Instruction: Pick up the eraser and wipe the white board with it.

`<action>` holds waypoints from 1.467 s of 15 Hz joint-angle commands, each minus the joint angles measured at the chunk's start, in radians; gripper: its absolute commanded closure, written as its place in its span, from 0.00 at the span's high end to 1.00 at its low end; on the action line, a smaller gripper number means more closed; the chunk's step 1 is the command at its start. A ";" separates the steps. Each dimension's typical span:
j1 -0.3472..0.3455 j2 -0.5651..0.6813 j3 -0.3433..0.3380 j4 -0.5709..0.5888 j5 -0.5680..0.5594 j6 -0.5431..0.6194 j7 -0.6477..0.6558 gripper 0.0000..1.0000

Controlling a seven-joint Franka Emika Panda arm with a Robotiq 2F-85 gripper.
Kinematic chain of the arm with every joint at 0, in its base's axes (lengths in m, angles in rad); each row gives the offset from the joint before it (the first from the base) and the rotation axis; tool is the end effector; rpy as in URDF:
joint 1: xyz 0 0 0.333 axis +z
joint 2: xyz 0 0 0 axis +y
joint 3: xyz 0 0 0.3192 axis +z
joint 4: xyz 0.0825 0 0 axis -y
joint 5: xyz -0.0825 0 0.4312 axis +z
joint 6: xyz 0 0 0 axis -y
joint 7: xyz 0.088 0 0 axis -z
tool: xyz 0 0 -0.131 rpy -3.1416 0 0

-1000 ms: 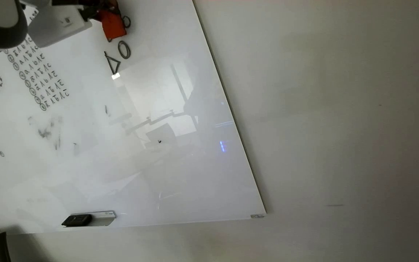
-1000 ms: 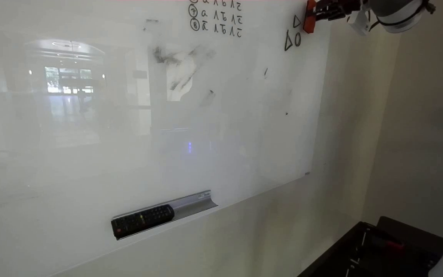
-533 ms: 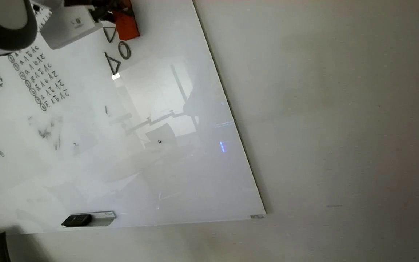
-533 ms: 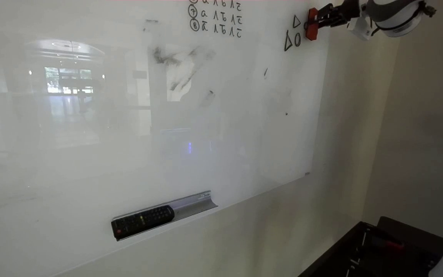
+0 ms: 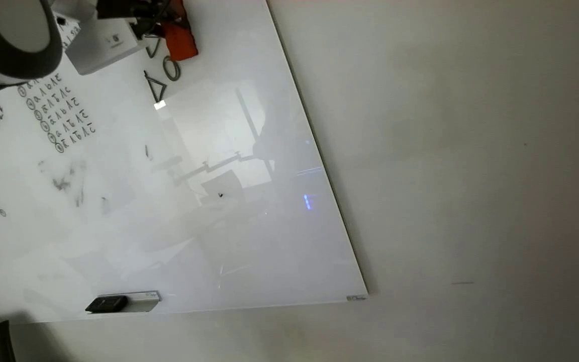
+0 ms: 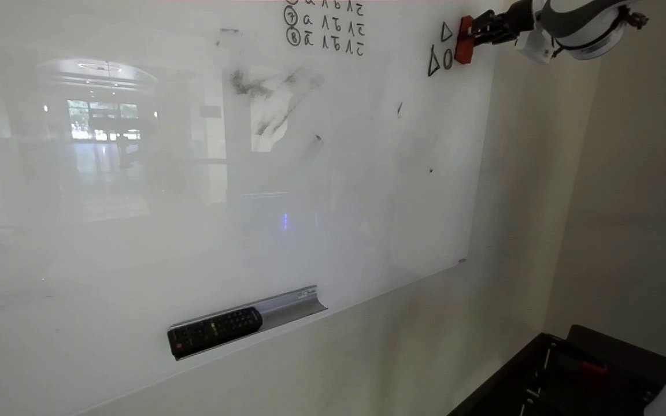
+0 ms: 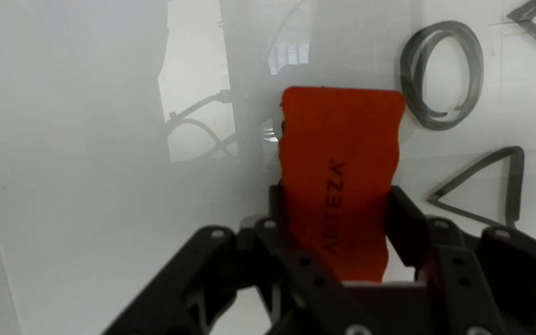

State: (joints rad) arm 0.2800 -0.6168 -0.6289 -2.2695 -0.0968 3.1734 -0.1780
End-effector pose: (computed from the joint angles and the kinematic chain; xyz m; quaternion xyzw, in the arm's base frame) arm 0.4466 -0.2453 0.7031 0.7464 -0.1047 0.6559 0.0414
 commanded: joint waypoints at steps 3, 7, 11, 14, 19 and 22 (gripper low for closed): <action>0.069 0.035 -0.012 0.026 -0.004 -0.008 -0.013 0.29; 0.102 0.061 0.003 0.038 -0.013 -0.026 -0.009 0.29; 0.115 0.072 0.034 0.015 -0.036 -0.014 -0.003 0.29; 0.127 0.056 0.037 -0.001 -0.063 -0.013 -0.006 0.29; 0.206 0.019 0.028 -0.035 -0.089 -0.011 -0.013 0.29; 0.271 0.016 0.041 -0.057 -0.038 -0.006 -0.056 0.29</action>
State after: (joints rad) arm 0.4370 -0.6703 -0.6099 -2.3339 -0.1982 3.1670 -0.1782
